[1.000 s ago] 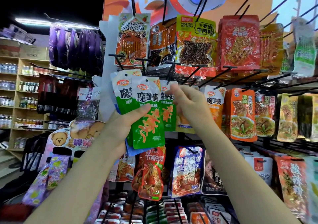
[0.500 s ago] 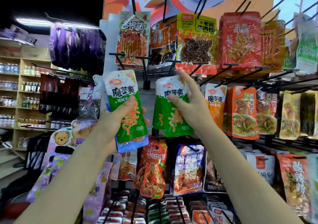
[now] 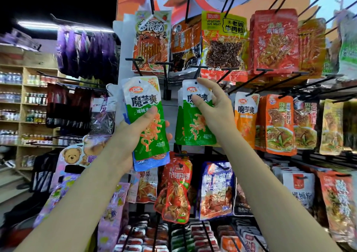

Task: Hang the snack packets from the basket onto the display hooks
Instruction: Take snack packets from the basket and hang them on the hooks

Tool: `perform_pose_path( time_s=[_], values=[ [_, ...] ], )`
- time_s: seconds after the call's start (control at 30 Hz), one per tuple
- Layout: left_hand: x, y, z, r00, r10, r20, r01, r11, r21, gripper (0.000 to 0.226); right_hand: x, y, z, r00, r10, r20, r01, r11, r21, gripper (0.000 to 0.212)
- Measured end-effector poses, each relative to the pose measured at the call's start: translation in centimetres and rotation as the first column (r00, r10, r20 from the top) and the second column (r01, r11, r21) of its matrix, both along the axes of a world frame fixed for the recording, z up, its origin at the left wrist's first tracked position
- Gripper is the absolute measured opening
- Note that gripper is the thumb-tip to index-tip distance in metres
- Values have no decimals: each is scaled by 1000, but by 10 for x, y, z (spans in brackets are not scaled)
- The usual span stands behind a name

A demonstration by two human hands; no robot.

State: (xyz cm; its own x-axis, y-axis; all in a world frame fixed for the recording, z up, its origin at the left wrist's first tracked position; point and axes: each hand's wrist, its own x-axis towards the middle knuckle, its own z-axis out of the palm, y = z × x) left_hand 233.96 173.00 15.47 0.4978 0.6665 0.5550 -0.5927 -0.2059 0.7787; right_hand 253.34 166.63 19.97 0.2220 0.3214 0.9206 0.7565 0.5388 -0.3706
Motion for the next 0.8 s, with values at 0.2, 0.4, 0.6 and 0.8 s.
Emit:
perform_pose_path(
  time_s=[0.2,0.4,0.6,0.8],
  values=[
    [5,-3,1,1000,-9,18,9,1000,18,57,3,-6,1,998,-50,38,50,999,-7,42],
    [10,-5,2,999,-36,-22,37,999,28,35,-1,-7,7,995,-66,78,68,998,-19,37],
    [11,-4,0,1000,-13,-27,13,999,35,37,-8,-9,8,979,-129,158,143,986,-85,46],
    [10,-4,-1,999,-39,-7,39,999,35,35,-4,-6,7,980,-152,130,158,987,-37,45]
  ],
)
